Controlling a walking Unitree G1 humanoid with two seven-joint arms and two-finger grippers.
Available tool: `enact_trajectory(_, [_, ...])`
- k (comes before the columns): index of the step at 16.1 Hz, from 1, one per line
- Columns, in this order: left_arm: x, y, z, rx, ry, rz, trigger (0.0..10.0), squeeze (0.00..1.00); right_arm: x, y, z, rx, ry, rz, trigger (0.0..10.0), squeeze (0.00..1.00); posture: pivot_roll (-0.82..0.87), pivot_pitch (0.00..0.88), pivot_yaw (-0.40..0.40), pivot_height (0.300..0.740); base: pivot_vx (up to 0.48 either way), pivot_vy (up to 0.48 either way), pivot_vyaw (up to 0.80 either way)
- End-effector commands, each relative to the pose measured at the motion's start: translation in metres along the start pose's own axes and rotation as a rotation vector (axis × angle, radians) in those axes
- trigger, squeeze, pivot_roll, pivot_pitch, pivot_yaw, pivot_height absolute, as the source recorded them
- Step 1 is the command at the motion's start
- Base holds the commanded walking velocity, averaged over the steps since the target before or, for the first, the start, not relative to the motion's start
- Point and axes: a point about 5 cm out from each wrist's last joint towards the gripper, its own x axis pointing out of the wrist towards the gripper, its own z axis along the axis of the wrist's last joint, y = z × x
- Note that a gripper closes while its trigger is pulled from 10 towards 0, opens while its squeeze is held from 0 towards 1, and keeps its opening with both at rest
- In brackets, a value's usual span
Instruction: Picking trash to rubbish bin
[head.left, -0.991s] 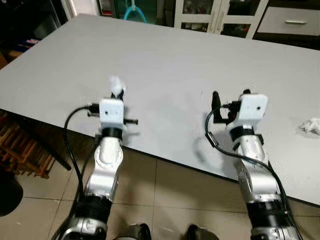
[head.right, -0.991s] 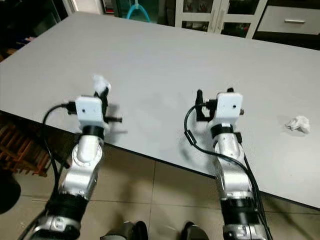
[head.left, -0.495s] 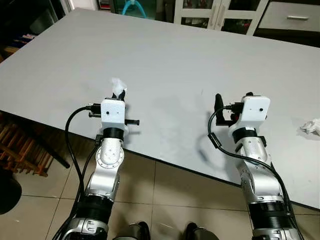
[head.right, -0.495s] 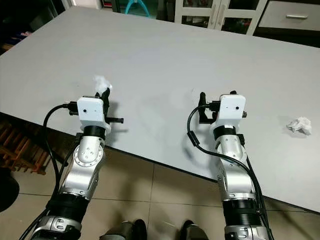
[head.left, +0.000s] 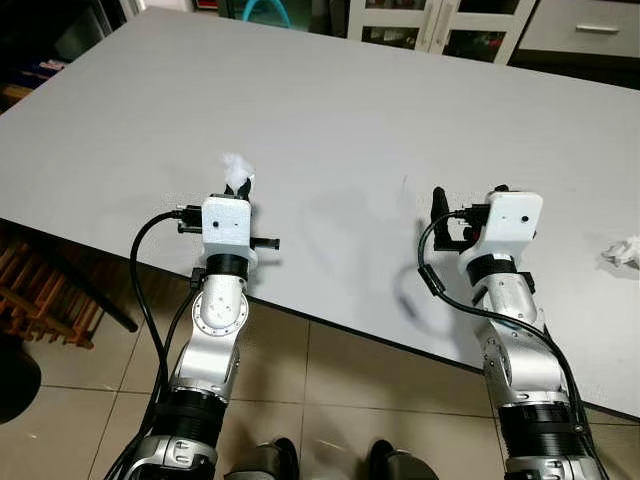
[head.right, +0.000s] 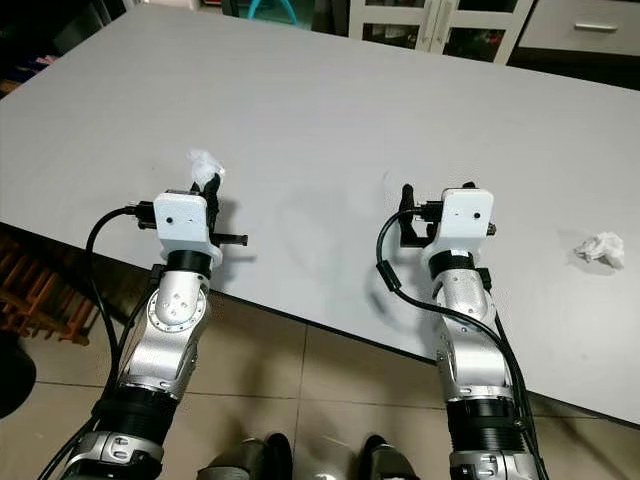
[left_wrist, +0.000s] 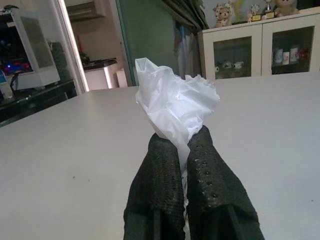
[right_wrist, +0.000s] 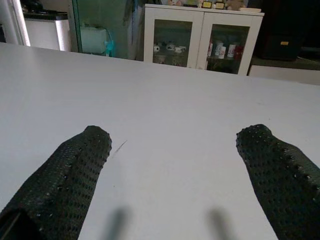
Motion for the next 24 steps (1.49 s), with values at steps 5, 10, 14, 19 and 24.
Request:
enact_trajectory(5, [-0.0005,-0.0002,0.0042,0.006,-0.014,0.004,10.0,0.00,-0.0007,-0.0009,0.0035,0.003,-0.002,0.004,10.0,0.00,-0.02,0.232,0.027,0.740,-0.304,0.000,0.00])
enact_trajectory(10, [-0.0014,-0.0008,0.0044,0.008,-0.012,0.001,10.0,0.00,-0.0033,-0.0020,0.0010,-0.003,0.016,0.002,10.0,0.00,-0.03,0.239,0.027,0.740,-0.318,0.000,0.00])
enact_trajectory(14, [-0.0019,-0.0019,0.0043,0.009,-0.008,-0.001,10.0,0.00,-0.0041,-0.0019,0.0009,-0.016,0.022,0.013,10.0,0.00,-0.03,0.242,0.024,0.740,-0.318,0.000,0.00])
enact_trajectory(19, [-0.0028,-0.0017,0.0029,0.014,0.003,0.003,10.0,0.00,-0.0060,0.0022,-0.0004,-0.021,0.033,0.038,10.0,0.00,-0.03,0.241,0.023,0.740,-0.251,0.000,0.00])
enact_trajectory(24, [-0.0042,-0.0026,0.0006,0.015,0.018,-0.002,10.0,0.00,-0.0081,0.0060,-0.0025,-0.026,0.047,0.062,10.0,0.00,-0.03,0.241,0.026,0.740,0.000,0.000,0.80])
